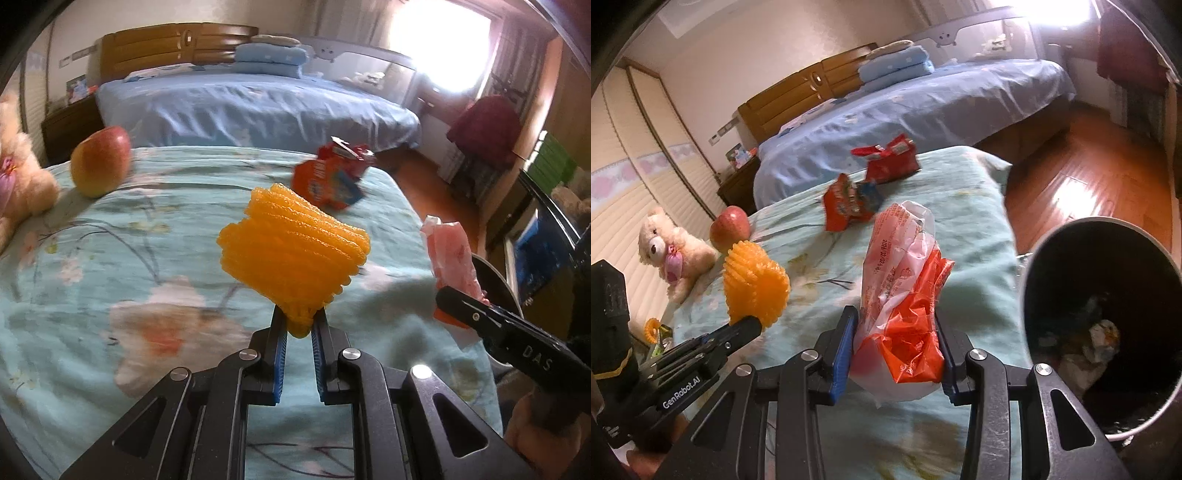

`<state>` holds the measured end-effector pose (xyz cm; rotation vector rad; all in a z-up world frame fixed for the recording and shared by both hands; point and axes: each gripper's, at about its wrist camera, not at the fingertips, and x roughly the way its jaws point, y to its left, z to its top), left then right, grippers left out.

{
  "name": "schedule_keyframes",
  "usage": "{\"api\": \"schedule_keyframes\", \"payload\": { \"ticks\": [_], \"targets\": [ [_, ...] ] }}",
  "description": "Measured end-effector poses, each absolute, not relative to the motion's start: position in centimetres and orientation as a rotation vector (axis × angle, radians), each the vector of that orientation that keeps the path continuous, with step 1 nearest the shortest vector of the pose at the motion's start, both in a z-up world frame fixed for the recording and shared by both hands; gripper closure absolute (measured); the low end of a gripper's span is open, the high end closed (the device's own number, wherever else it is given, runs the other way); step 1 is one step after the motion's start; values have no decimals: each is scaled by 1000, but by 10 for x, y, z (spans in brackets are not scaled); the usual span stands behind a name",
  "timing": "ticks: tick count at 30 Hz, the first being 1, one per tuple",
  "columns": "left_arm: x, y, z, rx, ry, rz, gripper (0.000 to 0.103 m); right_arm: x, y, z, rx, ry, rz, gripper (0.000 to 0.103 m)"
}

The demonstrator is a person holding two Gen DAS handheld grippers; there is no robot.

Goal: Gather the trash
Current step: 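Carry the plastic bag and orange mesh net over the trash bin with both tools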

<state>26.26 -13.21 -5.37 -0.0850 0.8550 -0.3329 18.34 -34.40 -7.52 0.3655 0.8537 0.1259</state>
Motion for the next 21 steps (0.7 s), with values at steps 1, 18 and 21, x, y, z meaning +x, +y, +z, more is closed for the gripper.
{"api": "schedule_keyframes", "payload": {
  "ticks": [1,18,21],
  "targets": [
    [261,-136,-53,-78,855,-341,92,181,-348,-75,369,853,118,63],
    [244,-194,-48,8,860,-458,92,145,-406,-74,413,826,5,63],
    [241,-202,-47,22,859,-472,91,142,-412,-74,417,825,-8,63]
  ]
}}
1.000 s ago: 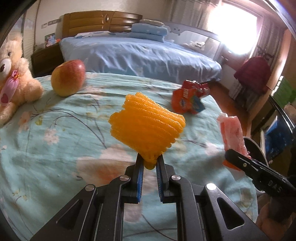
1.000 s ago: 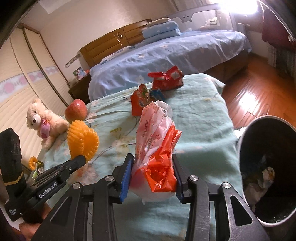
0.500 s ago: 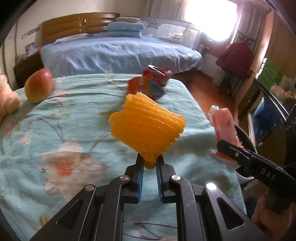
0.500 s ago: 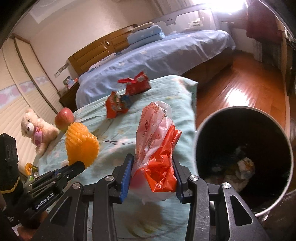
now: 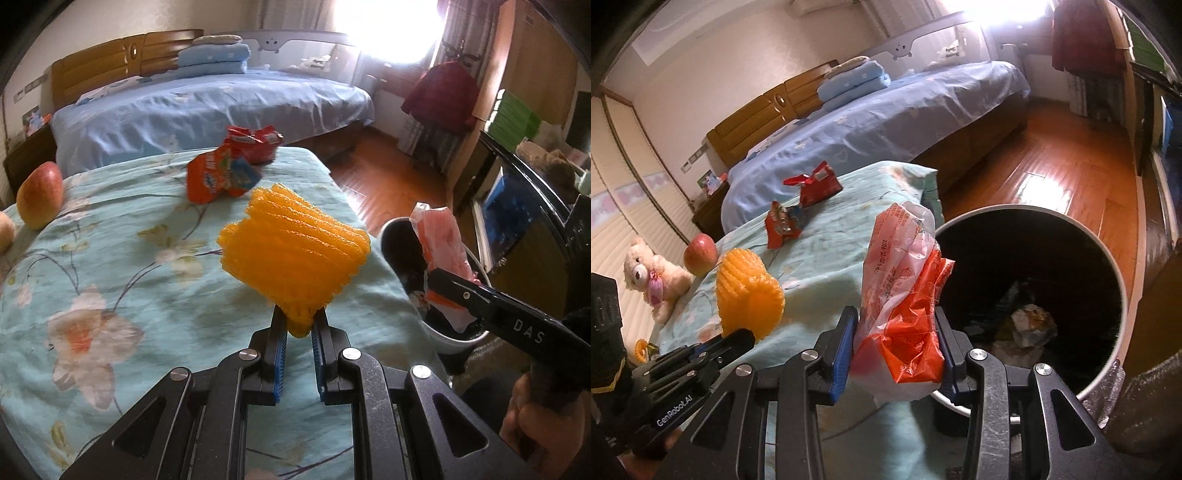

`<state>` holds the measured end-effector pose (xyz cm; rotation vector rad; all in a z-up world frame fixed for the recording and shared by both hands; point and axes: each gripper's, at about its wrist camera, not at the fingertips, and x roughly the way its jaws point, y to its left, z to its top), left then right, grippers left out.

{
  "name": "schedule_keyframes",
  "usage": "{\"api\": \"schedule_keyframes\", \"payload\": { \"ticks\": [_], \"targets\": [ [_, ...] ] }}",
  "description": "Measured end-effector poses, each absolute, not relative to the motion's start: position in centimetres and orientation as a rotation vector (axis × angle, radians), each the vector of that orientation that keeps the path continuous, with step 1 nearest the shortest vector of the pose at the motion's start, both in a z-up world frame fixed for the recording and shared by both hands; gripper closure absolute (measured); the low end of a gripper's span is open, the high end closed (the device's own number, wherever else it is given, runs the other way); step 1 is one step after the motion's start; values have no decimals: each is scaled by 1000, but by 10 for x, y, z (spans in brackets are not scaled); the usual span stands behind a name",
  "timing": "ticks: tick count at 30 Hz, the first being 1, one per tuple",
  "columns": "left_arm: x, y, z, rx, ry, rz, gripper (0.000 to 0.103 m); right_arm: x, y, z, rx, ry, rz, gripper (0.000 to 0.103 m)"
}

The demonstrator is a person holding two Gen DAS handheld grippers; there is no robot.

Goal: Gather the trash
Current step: 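Carry the plastic bag and orange mesh net over the trash bin with both tools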

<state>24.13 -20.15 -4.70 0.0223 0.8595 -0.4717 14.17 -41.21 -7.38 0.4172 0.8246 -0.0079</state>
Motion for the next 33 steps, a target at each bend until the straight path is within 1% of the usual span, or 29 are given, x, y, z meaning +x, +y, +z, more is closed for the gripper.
{"api": "schedule_keyframes", "payload": {
  "ticks": [33],
  "targets": [
    [239,-283,-45,117,862,-585,91,123,-477,-79,459,816,-135,62]
  ]
}}
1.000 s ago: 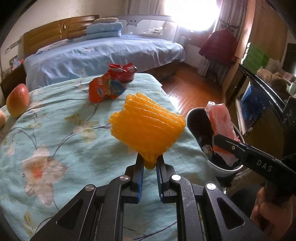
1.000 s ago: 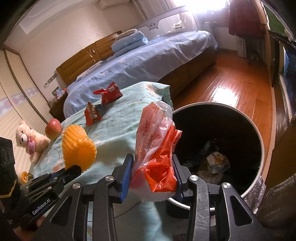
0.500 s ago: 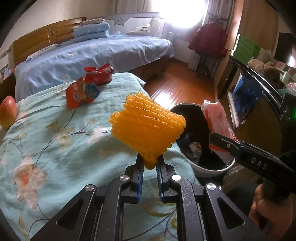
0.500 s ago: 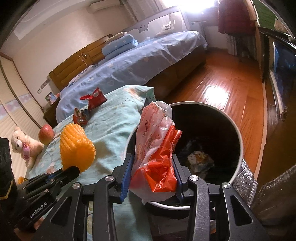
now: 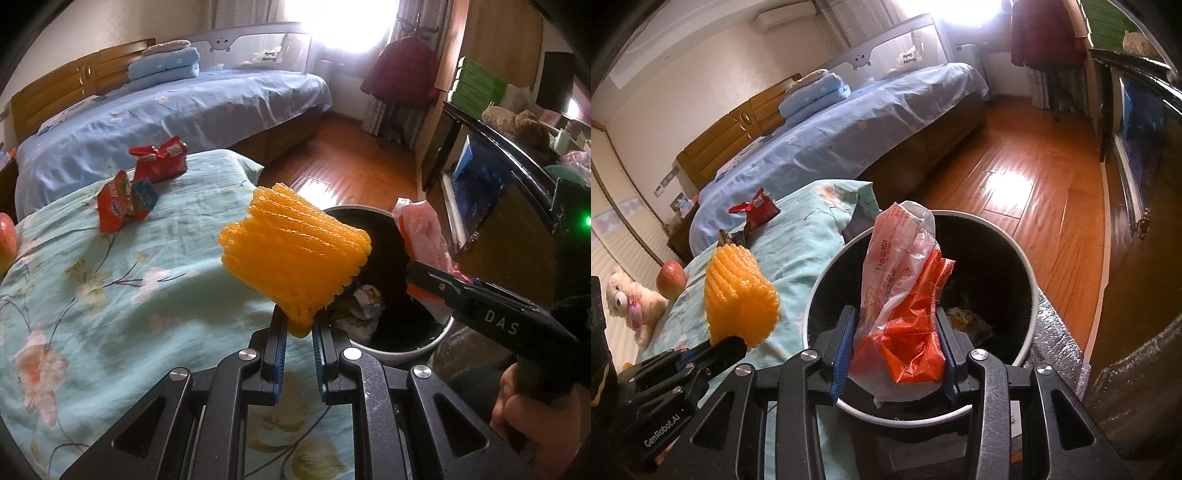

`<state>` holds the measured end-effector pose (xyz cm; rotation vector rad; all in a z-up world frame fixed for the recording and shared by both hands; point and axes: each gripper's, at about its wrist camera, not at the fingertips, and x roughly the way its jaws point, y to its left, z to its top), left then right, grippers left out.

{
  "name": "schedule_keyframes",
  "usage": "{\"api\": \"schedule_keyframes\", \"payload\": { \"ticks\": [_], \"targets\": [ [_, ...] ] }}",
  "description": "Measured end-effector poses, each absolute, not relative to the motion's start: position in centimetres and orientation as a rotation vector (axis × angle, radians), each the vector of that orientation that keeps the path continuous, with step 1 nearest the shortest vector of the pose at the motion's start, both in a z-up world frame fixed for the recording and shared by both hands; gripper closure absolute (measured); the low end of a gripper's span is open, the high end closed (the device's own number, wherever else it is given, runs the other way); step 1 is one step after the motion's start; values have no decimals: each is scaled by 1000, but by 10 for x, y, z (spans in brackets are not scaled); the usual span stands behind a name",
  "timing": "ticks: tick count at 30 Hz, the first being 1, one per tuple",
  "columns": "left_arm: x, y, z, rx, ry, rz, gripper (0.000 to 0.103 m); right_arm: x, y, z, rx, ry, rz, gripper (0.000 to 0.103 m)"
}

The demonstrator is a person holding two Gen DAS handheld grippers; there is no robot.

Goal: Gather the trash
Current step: 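Carry the plastic bag and orange mesh net over the trash bin with both tools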

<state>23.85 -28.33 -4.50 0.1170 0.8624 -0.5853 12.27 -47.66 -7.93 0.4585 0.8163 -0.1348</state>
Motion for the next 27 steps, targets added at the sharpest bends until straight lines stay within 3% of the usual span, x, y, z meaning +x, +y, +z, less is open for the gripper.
{"api": "schedule_keyframes", "payload": {
  "ticks": [27],
  "targets": [
    [246,-312,-52,142,876,-604,90,125,-495,-84,466,821,-152,60]
  ]
}}
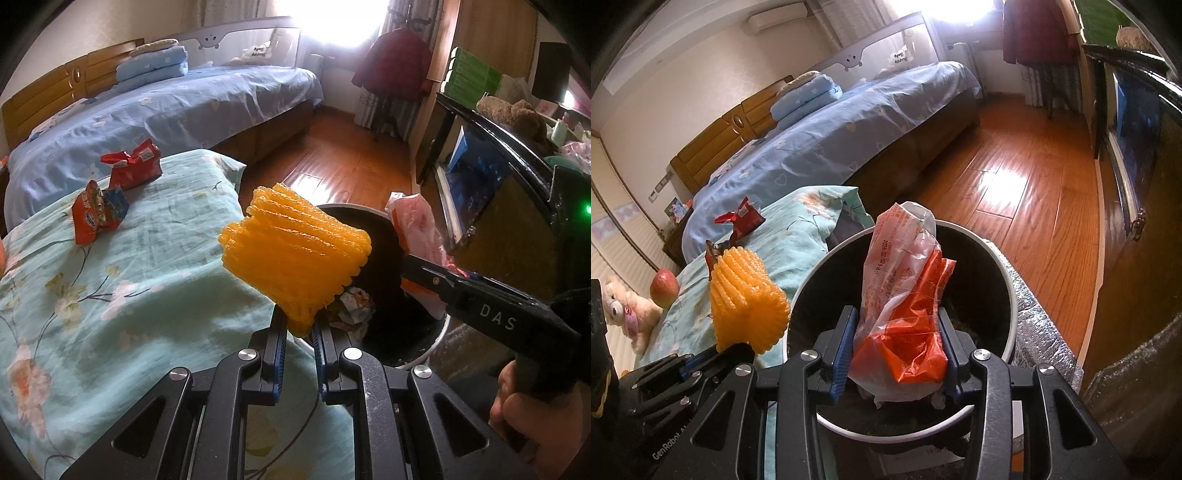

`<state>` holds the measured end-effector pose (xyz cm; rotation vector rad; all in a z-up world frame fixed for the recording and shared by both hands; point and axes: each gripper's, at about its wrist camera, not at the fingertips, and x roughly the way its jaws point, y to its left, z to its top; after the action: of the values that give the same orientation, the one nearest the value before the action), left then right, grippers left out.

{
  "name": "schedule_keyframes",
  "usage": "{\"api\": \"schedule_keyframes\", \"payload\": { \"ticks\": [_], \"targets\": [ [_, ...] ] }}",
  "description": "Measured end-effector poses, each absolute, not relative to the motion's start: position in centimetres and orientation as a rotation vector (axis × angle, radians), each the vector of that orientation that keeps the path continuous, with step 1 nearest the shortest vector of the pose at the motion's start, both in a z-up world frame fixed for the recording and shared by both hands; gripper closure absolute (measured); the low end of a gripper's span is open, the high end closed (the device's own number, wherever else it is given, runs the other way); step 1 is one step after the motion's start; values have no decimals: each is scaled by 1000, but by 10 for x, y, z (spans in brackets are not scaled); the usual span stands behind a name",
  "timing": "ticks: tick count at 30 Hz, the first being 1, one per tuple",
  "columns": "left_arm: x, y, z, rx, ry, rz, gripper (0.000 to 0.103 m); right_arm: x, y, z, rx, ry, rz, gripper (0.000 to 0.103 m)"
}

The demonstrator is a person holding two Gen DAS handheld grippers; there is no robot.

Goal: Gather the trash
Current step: 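Carry the plastic bag and orange mesh net over the trash bin with both tools, then open both tools to drop the plastic bag and mesh net into the bin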

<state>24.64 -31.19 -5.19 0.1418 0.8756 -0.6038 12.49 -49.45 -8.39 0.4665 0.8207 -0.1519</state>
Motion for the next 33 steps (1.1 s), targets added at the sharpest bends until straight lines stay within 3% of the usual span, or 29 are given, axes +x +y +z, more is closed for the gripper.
{"api": "schedule_keyframes", "payload": {
  "ticks": [33],
  "targets": [
    [256,-333,-58,164,913,-620,85,134,-502,-90,482,844,-143,58]
  ]
}}
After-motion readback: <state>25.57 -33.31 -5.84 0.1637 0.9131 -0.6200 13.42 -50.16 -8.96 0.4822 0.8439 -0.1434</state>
